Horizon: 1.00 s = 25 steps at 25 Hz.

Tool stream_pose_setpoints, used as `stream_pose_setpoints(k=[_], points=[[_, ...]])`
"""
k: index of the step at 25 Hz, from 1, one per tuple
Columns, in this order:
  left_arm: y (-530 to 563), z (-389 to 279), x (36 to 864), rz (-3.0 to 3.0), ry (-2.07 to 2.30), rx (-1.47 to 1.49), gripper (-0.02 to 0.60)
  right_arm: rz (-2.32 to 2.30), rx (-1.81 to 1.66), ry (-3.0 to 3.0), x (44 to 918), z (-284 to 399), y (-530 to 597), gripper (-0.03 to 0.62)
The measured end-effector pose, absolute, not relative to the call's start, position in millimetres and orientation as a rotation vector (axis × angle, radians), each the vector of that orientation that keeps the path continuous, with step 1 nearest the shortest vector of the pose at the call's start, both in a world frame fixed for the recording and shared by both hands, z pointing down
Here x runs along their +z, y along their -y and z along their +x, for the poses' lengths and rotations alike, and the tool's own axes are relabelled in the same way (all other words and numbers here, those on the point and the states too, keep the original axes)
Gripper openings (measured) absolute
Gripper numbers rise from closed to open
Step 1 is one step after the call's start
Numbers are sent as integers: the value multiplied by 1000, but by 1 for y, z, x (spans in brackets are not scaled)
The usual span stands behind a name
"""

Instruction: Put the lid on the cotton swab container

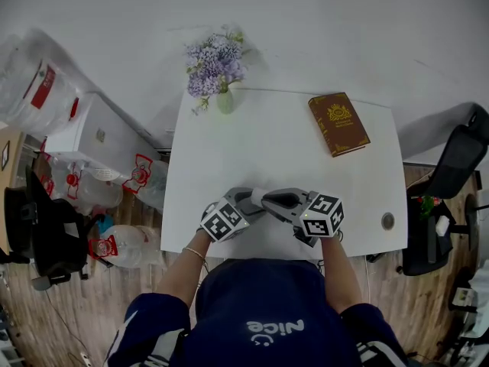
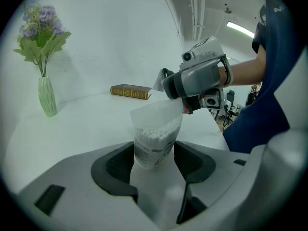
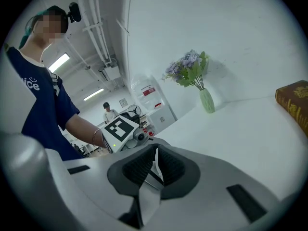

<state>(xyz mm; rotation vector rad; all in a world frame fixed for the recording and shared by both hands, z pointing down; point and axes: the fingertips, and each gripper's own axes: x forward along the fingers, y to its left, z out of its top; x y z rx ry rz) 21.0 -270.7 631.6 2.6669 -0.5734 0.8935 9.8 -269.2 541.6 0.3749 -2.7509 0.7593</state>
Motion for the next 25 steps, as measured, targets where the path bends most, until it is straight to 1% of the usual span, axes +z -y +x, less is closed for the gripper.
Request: stream_pose_setpoints(k=[11, 25], points=[[270, 20, 632, 2655, 618, 895, 279, 433, 656, 2635, 556, 5, 259, 64], [269, 21, 633, 2667, 635, 901, 279, 587, 607, 2591, 558, 5, 260, 61]])
